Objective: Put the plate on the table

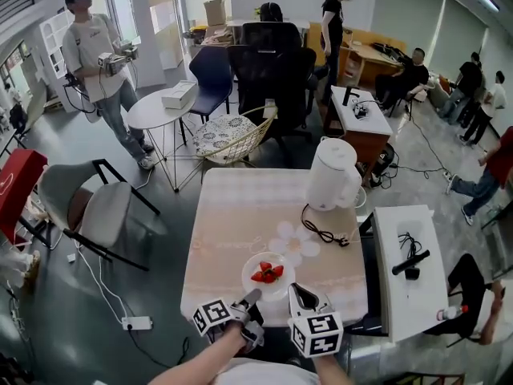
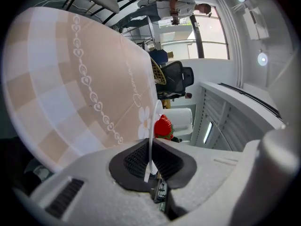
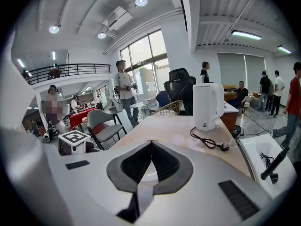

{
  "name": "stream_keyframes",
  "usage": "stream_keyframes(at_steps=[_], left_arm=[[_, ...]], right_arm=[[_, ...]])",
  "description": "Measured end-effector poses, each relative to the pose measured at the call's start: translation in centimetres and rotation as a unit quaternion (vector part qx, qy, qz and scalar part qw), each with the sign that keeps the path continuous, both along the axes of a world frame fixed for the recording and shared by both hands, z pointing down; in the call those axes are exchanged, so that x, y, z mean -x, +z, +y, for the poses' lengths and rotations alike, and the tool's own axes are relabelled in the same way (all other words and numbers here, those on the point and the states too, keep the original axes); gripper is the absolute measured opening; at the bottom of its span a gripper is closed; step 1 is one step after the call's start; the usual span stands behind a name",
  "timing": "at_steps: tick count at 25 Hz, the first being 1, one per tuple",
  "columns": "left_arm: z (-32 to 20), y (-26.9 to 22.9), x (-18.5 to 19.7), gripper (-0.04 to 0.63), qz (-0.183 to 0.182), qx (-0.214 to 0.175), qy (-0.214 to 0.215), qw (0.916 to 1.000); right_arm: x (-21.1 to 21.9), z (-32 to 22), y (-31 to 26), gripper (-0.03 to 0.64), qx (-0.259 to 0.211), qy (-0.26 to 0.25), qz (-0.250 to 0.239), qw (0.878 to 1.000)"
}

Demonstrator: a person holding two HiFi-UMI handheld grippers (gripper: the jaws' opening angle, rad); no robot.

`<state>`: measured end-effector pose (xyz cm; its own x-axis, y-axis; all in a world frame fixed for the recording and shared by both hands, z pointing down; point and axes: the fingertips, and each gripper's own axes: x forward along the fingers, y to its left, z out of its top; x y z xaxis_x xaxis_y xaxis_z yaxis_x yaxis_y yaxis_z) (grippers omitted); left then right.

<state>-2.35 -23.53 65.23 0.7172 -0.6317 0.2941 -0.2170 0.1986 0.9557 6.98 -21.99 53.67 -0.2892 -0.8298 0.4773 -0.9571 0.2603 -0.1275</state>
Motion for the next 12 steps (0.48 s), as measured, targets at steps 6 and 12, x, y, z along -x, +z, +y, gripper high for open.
stream_keyframes(at_steps=[6, 12], left_arm=[[-1.4, 1.3, -0.4, 0.015, -0.013, 0.005, 0.029, 0.9995], [-2.8, 2.8, -0.7, 0.015, -0.023, 0.012, 0.046, 0.9986]], right_arm=[[0.1, -0.9, 1.0, 0.005, 0.012, 0.016, -0.001, 1.000], [-0.2, -1.6, 1.6, 0.005, 0.018, 0.028, 0.000, 0.999]])
